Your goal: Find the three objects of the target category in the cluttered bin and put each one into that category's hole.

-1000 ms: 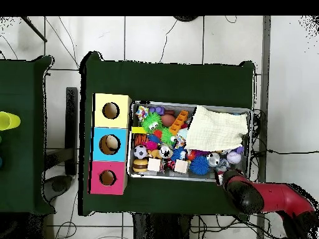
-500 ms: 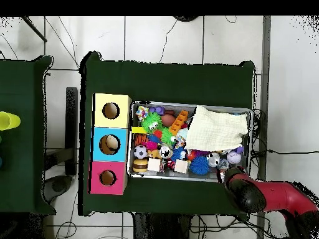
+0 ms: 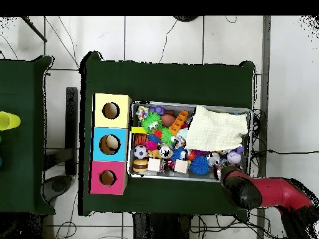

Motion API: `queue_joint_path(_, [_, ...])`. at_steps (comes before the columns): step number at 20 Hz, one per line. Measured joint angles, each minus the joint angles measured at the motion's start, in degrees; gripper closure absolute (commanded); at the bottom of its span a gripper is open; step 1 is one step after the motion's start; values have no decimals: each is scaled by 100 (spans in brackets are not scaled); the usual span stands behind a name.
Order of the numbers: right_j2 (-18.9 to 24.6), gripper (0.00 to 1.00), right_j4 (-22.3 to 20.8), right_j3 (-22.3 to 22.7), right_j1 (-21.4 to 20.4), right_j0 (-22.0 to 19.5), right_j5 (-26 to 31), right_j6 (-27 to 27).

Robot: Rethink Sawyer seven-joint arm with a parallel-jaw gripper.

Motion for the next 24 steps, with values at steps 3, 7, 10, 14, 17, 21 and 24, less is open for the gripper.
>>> queue_joint_path(3, [-2,0,-66,-21,55,44,-48,0])
queue_joint_path(7, [-1,0,-161,-42,157,88,-156,0])
queue_joint_path(10, [-2,0,-170,-70,201,88,-193,0])
queue_joint_path(14, [-2,0,-172,-215,285,95,-217,0])
queue_joint_path(17, [-2,0,-180,-344,317,114,-230,0])
queue_joint_path(21, [-2,0,-230,-463,317,157,-260,0])
queue_joint_path(24, [-2,0,-248,-488,277,170,-263,0])
